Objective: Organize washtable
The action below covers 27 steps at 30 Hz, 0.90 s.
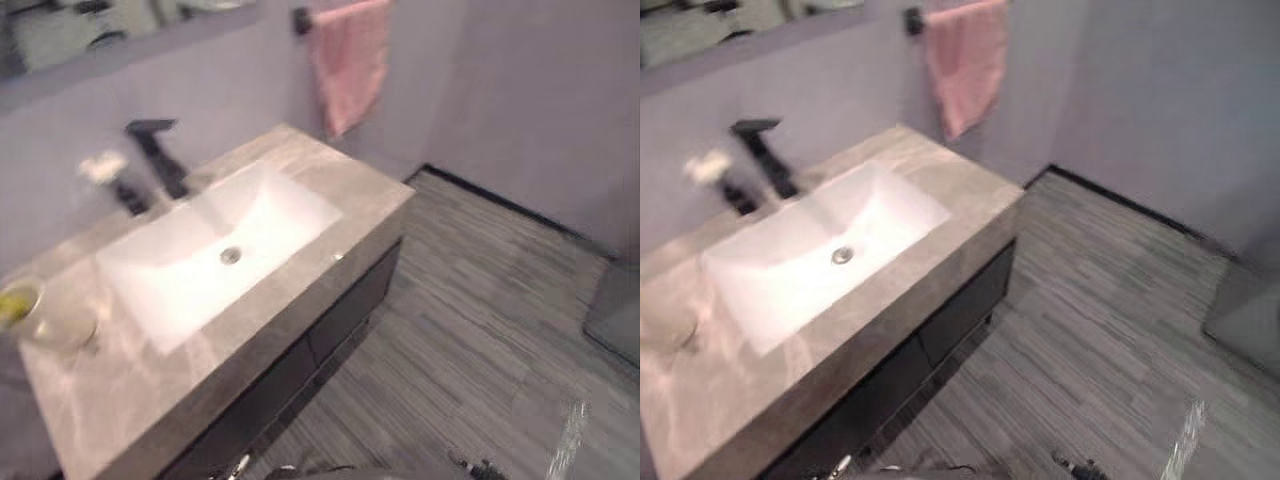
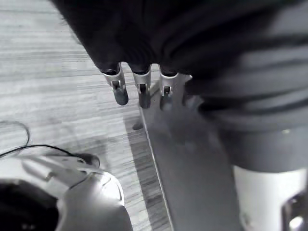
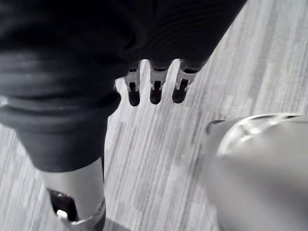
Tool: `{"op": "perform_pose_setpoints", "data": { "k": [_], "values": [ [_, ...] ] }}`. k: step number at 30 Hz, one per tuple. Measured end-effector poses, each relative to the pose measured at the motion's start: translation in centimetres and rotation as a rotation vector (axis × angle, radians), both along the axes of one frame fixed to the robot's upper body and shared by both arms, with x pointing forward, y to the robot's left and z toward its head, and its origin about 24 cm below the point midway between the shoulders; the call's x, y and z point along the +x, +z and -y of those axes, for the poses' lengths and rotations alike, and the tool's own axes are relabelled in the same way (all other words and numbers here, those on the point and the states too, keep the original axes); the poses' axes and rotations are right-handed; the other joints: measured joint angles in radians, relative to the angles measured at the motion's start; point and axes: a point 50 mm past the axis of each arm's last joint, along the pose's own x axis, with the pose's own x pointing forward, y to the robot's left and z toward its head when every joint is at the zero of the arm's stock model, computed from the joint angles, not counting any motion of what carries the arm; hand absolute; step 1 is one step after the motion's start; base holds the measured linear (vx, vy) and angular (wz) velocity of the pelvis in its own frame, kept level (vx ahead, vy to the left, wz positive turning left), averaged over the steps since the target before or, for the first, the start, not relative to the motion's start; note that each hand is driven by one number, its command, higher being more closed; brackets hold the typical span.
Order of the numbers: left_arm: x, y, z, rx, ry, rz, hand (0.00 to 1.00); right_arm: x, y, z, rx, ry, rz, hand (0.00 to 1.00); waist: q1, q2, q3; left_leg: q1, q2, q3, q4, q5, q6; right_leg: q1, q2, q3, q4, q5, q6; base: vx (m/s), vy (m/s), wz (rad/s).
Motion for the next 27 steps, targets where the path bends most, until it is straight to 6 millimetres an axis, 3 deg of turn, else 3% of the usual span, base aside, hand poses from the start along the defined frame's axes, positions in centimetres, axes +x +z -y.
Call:
{"op": "perform_pose_setpoints", "data": {
  "k": [1, 2, 4, 7, 9, 11, 12, 13, 15, 16, 17, 18, 19, 22, 23, 25, 27],
  "values": [
    [1.0, 0.3, -0.8, 0.023, -0.022, 0.025, 0.0, 1.1, 0.0, -0.9, 0.024, 0.019, 0.016, 0.0, 0.003, -0.017, 0.002, -0.023, 0.024, 0.054, 0.032, -0.001, -0.001, 0.015, 0.004, -0.007, -0.103, 0.056, 0.039, 0.02, -0.125, -1.44],
    [1.6, 0.4, -1.2, 0.036, -0.026, 0.037, 0.0, 1.9, 0.0, -1.5, 0.039, 0.025, 0.037, 0.0, -0.001, -0.02, 0.004, -0.035, 0.064, 0.09, 0.058, 0.001, -0.006, 0.036, 0.061, 0.005, -0.218, 0.089, 0.084, 0.01, -0.182, -1.31],
    [2.3, 0.6, -1.6, 0.051, -0.035, 0.05, 0.0, 1.7, -0.1, -1.7, 0.041, 0.03, 0.028, 0.0, -0.002, -0.033, 0.012, -0.007, 0.103, 0.114, 0.082, 0.006, -0.014, 0.099, 0.126, 0.005, -0.359, 0.109, 0.084, -0.03, -0.281, -0.98],
    [3.3, 0.5, -0.2, 0.026, -0.068, 0.066, 0.0, 0.7, -0.2, -1.2, 0.024, 0.042, 0.001, 0.0, -0.028, -0.041, 0.021, 0.032, 0.153, 0.083, 0.099, 0.025, -0.058, 0.158, 0.191, 0.027, -0.449, 0.109, 0.082, -0.05, -0.291, -0.51],
    [3.4, 0.4, 0.1, 0.018, -0.069, 0.07, 0.0, 0.6, -0.1, -1.0, 0.01, 0.065, -0.007, 0.0, -0.033, -0.028, 0.028, 0.033, 0.188, -0.007, 0.139, 0.029, -0.064, 0.161, 0.23, 0.071, -0.453, 0.103, 0.055, -0.06, -0.247, -0.71],
    [3.4, 0.5, 0.1, 0.021, -0.064, 0.073, 0.0, 0.9, -0.1, -1.2, 0.003, 0.118, -0.005, 0.0, -0.024, -0.012, 0.045, 0.003, 0.224, -0.174, 0.261, 0.03, -0.062, 0.16, 0.269, 0.16, -0.451, 0.1, 0.033, -0.01, -0.179, -1.22],
    [3.0, 0.4, 0.1, 0.019, -0.053, 0.066, 0.0, 1.4, 0.0, -1.1, -0.009, 0.155, 0.003, 0.0, -0.005, -0.003, 0.048, -0.02, 0.196, -0.335, 0.306, -0.008, -0.086, 0.156, 0.266, 0.232, -0.448, 0.097, 0.021, 0.01, -0.048, -1.78],
    [2.8, 0.3, 0.4, 0.011, -0.05, 0.063, 0.0, 1.8, 0.2, -1.0, -0.02, 0.177, 0.009, 0.0, 0.005, 0.004, 0.05, -0.02, 0.13, -0.463, 0.318, -0.055, -0.117, 0.136, 0.266, 0.308, -0.44, 0.095, 0.014, 0.03, 0.056, -1.78],
    [2.4, 0.3, 0.4, 0.01, -0.049, 0.055, 0.0, 2.1, 0.2, -1.2, -0.019, 0.196, 0.018, 0.0, 0.001, 0.009, 0.063, -0.025, 0.027, -0.569, 0.298, -0.098, -0.124, 0.119, 0.261, 0.387, -0.416, 0.094, 0.013, 0.03, 0.161, -1.44],
    [2.3, 0.2, 0.5, 0.009, -0.055, 0.052, 0.0, 1.8, 0.1, -1.4, -0.011, 0.195, 0.009, 0.0, 0.007, 0.013, 0.069, -0.016, -0.024, -0.605, 0.251, -0.125, -0.112, 0.105, 0.263, 0.446, -0.399, 0.093, 0.013, 0.04, 0.252, -1.64],
    [1.9, 0.2, 0.4, 0.011, -0.053, 0.045, 0.0, 1.5, 0.0, -1.6, -0.003, 0.195, 0.004, 0.0, 0.018, 0.018, 0.068, 0.025, -0.047, -0.654, 0.192, -0.156, -0.105, 0.072, 0.274, 0.514, -0.385, 0.093, 0.019, 0.04, 0.242, -1.78],
    [1.8, 0.2, 0.4, 0.012, -0.051, 0.045, 0.0, 1.4, -0.1, -1.7, 0.0, 0.203, 0.002, 0.0, 0.039, 0.039, 0.064, 0.067, -0.065, -0.728, 0.15, -0.194, -0.106, 0.038, 0.293, 0.566, -0.378, 0.1, 0.031, 0.04, 0.195, -1.63],
    [1.9, 0.2, 0.2, 0.015, -0.049, 0.048, 0.0, 1.5, -0.1, -2.0, 0.005, 0.214, 0.002, 0.0, 0.054, 0.025, 0.065, 0.074, -0.078, -0.744, 0.144, -0.198, -0.075, 0.027, 0.295, 0.603, -0.378, 0.109, 0.041, 0.03, 0.195, -1.5],
    [1.3, 0.3, -0.7, 0.033, -0.009, 0.035, 0.0, 1.4, -0.3, -2.8, 0.036, 0.252, 0.0, 0.0, 0.056, 0.015, 0.083, 0.09, -0.13, -0.772, 0.225, -0.207, -0.05, 0.01, 0.289, 0.763, -0.375, 0.131, 0.047, 0.0, 0.223, -1.35],
    [0.6, 0.2, -0.8, 0.034, 0.005, 0.021, 0.0, 1.0, -0.4, -2.8, 0.038, 0.25, -0.007, 0.0, 0.054, 0.032, 0.072, 0.101, -0.128, -0.733, 0.208, -0.217, -0.032, -0.009, 0.292, 0.804, -0.375, 0.134, 0.052, -0.03, 0.236, -1.49],
    [0.4, 0.2, -0.8, 0.033, 0.005, 0.016, 0.0, 1.3, -0.2, -2.7, 0.027, 0.251, 0.011, 0.0, 0.037, 0.037, 0.045, 0.111, -0.12, -0.661, 0.16, -0.245, 0.012, -0.057, 0.304, 0.863, -0.382, 0.158, 0.067, -0.03, 0.197, -1.28],
    [0.6, 0.2, -0.8, 0.032, 0.002, 0.018, 0.0, 1.8, -0.1, -3.0, 0.029, 0.256, 0.035, 0.0, 0.03, 0.037, 0.045, 0.118, -0.117, -0.564, 0.119, -0.245, 0.017, -0.119, 0.322, 0.908, -0.378, 0.202, 0.06, -0.04, 0.163, -1.62]
  ]
}}
